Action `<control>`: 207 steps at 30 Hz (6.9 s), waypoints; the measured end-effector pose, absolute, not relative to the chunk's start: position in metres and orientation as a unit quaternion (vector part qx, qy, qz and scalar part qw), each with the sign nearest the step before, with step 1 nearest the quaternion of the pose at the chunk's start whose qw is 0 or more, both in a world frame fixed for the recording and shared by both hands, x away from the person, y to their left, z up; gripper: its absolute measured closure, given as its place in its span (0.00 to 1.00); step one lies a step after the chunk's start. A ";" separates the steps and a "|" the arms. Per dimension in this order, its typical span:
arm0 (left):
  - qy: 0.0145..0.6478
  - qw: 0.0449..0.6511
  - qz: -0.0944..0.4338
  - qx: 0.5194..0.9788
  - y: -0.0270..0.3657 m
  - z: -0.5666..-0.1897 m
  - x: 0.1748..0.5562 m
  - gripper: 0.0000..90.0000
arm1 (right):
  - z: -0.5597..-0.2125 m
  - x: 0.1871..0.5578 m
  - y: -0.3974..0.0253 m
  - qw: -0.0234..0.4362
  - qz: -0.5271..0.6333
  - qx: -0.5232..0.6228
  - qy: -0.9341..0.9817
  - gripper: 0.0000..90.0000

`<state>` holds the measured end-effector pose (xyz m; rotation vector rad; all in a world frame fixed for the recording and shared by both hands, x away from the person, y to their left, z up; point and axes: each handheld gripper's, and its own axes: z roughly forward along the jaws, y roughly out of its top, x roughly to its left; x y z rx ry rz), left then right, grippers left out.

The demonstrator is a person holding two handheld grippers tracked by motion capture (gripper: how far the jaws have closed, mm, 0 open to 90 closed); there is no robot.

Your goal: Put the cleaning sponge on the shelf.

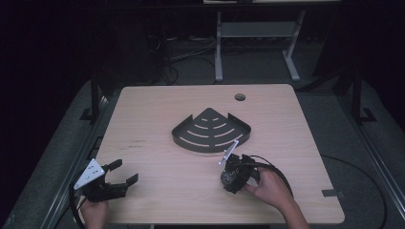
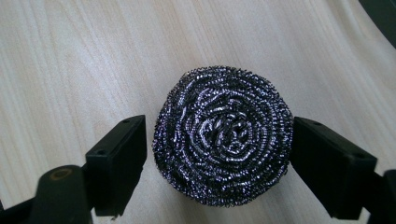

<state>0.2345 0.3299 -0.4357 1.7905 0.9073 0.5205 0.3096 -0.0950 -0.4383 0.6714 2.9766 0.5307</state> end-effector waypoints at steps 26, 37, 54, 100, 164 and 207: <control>0.378 0.510 0.218 0.741 0.331 -0.435 0.234 0.15 | -0.439 0.310 -0.095 0.020 0.164 0.219 0.962 0.34; 0.378 0.509 0.217 0.742 0.330 -0.436 0.234 0.15 | -0.433 0.310 -0.101 0.026 0.179 0.227 0.957 0.34; 0.378 0.510 0.216 0.742 0.330 -0.436 0.234 0.15 | -0.415 0.317 -0.106 0.040 0.194 0.231 0.953 0.34; 0.373 0.510 0.216 0.745 0.329 -0.436 0.236 0.15 | -0.374 0.358 -0.081 0.042 0.177 0.216 0.959 0.34; 0.374 0.506 0.221 0.745 0.329 -0.435 0.235 0.15 | -0.342 0.433 -0.052 0.039 0.160 0.231 0.959 0.34; 0.374 0.507 0.221 0.744 0.330 -0.435 0.234 0.15 | -0.393 0.482 -0.038 0.017 0.133 0.268 0.954 0.34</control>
